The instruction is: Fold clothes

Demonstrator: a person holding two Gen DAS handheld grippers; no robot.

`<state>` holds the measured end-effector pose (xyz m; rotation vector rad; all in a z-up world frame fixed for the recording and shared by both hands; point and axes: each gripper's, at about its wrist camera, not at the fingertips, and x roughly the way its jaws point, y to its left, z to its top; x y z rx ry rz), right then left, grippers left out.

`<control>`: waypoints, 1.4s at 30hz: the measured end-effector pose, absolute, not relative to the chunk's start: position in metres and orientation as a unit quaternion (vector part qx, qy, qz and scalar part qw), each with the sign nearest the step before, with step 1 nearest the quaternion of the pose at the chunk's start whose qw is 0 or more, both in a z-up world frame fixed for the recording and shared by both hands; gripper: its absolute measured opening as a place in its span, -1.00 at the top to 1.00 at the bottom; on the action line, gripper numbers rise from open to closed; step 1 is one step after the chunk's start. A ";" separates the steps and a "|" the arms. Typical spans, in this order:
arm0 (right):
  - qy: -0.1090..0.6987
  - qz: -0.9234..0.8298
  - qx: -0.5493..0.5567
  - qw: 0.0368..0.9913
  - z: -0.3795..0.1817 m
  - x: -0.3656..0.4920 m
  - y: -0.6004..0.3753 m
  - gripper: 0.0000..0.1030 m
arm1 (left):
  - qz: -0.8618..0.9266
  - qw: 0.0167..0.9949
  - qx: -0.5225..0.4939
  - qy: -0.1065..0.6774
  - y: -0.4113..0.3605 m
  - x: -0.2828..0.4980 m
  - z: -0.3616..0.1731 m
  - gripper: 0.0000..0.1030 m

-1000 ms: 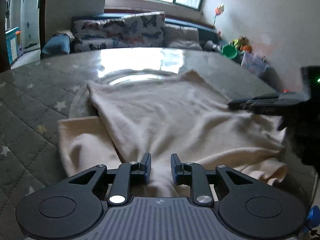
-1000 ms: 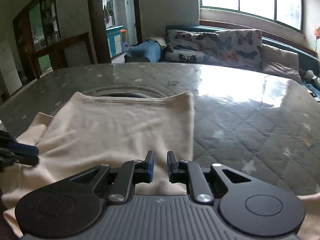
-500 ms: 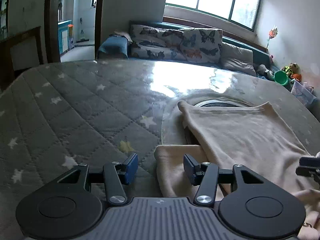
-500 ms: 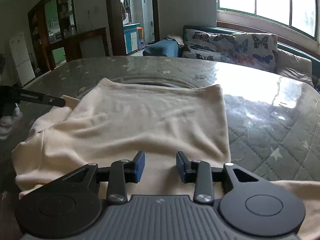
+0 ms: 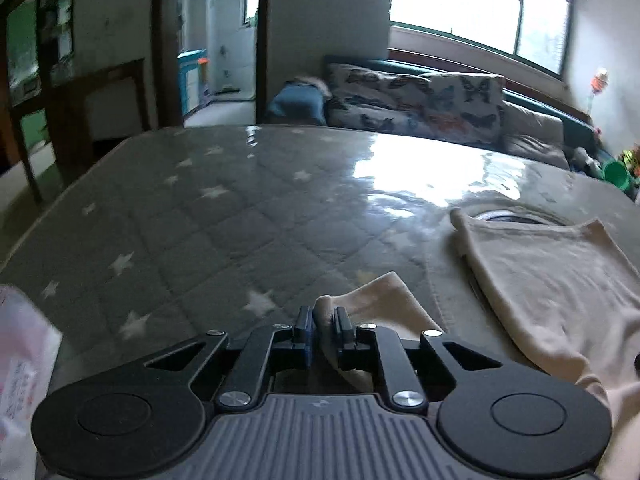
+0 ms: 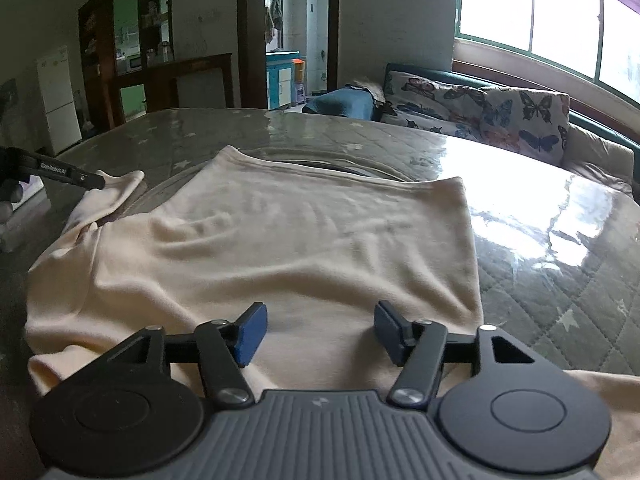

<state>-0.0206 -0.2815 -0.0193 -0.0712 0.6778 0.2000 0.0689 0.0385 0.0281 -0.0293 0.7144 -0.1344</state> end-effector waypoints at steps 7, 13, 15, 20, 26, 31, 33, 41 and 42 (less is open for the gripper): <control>0.330 0.106 -0.041 0.937 -0.021 -0.021 -0.278 -0.48 | -0.097 0.943 0.019 0.317 0.001 0.052 0.055 0.42; 0.329 0.112 -0.038 0.937 -0.022 -0.021 -0.279 -0.57 | -0.067 0.922 0.062 0.377 -0.037 0.083 0.032 0.39; 0.329 0.114 -0.037 0.937 -0.023 -0.021 -0.280 -0.58 | -0.061 0.921 0.056 0.380 -0.041 0.089 0.029 0.28; 0.330 0.118 -0.033 0.936 -0.023 -0.021 -0.280 -0.63 | -0.051 0.922 0.055 0.381 -0.052 0.100 0.025 0.29; 0.329 0.119 -0.031 0.936 -0.023 -0.021 -0.281 -0.63 | -0.045 0.930 -0.016 0.365 -0.019 0.088 0.034 0.92; 0.330 0.118 -0.036 0.936 -0.024 -0.020 -0.279 -0.64 | -0.055 0.954 -0.048 0.291 0.025 0.040 0.065 0.93; 0.330 0.118 -0.037 0.936 -0.023 -0.021 -0.279 -0.64 | -0.062 0.960 -0.065 0.266 0.046 0.017 0.074 0.93; 0.331 0.117 -0.043 0.935 -0.024 -0.020 -0.278 -0.65 | -0.023 0.961 -0.070 0.267 0.109 -0.048 0.051 0.93; 0.331 0.117 -0.043 0.935 -0.024 -0.020 -0.278 -0.66 | -0.013 0.959 -0.072 0.275 0.115 -0.053 0.045 0.93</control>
